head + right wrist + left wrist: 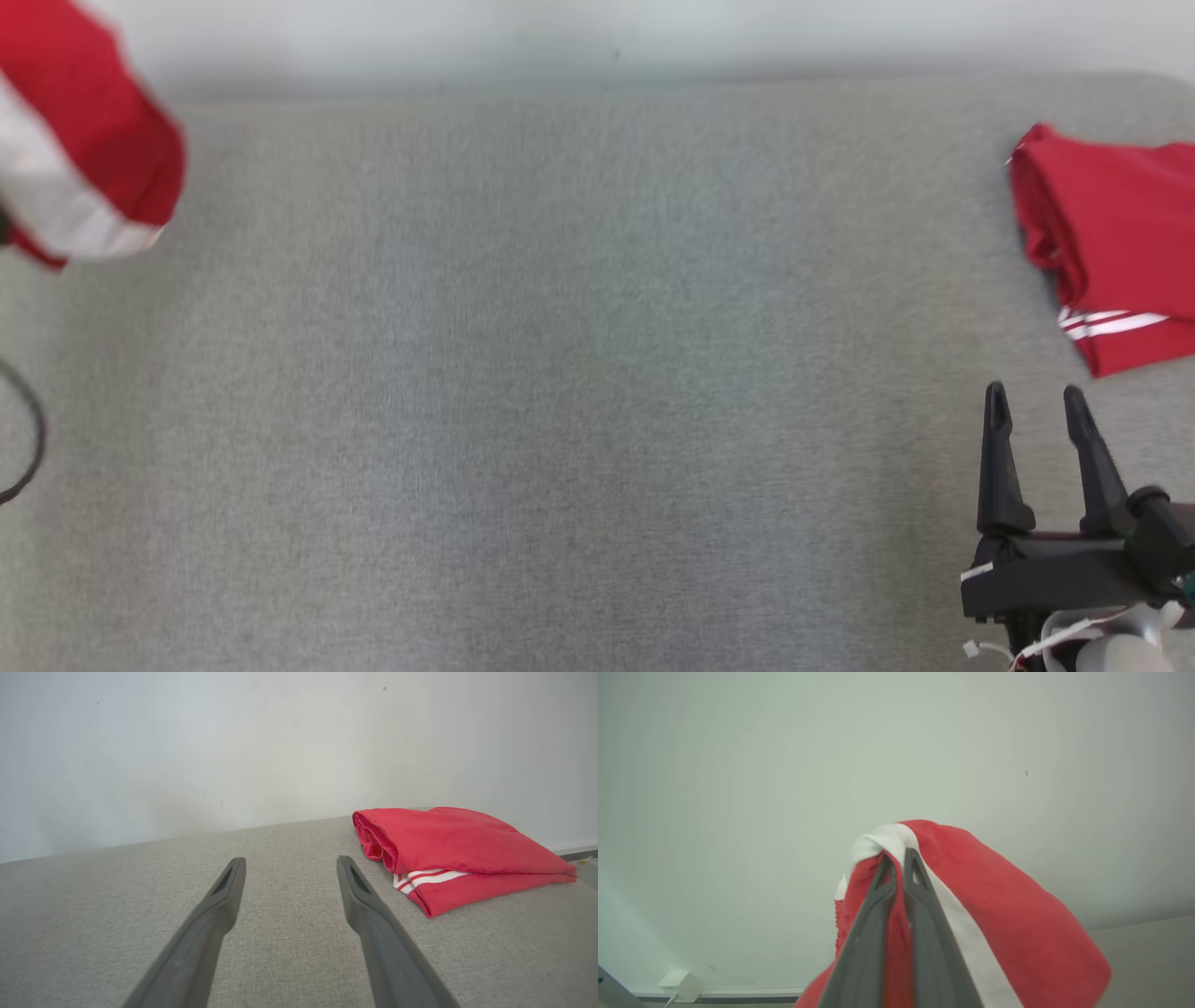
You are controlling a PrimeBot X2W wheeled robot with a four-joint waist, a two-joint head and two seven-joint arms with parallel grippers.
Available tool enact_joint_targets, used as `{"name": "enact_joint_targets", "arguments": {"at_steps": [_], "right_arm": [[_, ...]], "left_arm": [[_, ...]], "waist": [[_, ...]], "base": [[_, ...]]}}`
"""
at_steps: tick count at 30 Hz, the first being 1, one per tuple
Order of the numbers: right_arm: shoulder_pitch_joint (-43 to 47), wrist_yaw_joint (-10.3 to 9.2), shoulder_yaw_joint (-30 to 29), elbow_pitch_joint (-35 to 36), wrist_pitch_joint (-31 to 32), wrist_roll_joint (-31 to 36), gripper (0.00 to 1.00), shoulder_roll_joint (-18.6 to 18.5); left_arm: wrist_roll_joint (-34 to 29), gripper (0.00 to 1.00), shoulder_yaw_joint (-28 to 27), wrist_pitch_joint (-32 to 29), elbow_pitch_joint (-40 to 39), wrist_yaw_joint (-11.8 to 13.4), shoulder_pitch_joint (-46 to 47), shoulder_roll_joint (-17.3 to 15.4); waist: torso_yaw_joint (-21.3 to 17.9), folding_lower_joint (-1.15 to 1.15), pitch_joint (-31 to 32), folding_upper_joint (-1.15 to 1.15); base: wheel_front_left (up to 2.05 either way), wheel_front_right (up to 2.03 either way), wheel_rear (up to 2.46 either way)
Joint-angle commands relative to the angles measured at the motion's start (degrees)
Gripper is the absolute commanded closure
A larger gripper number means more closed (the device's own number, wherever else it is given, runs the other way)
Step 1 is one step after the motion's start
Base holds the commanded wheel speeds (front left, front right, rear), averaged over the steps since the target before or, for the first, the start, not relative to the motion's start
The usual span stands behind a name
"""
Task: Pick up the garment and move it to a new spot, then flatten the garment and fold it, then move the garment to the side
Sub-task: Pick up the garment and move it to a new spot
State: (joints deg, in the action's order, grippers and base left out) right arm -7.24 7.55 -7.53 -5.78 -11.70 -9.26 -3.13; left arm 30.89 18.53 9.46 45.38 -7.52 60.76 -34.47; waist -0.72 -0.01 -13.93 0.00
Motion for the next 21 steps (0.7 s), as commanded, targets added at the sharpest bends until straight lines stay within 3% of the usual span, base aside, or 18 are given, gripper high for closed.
{"name": "enact_joint_targets", "arguments": {"at_steps": [1, 11, 21], "right_arm": [[0.75, -0.14, -0.03, -0.58, -0.53, -0.38, 0.0, 0.11], [0.58, -0.14, 0.88, -4.1, -2.63, -3.68, 0.0, 0.25], [0.91, -0.14, 0.89, -6.38, -3.48, -5.7, 0.0, 0.26]], "left_arm": [[-0.47, 1.0, 0.95, -0.44, -2.57, 0.1, 0.95, 0.95], [0.43, 1.0, 6.24, -7.15, -20.39, 1.02, 3.12, 8.04], [2.89, 1.0, 11.65, -8.03, -25.52, 2.86, -4.11, 17.75]], "waist": [[-1.58, 0.01, 3.75, 0.0], [-10.21, 0.01, 5.41, 0.0], [-18.26, 0.01, 4.47, 0.0]], "base": [[0.0, 0.0, 0.0], [0.0, 0.0, 0.0], [0.0, 0.0, 0.0]]}}
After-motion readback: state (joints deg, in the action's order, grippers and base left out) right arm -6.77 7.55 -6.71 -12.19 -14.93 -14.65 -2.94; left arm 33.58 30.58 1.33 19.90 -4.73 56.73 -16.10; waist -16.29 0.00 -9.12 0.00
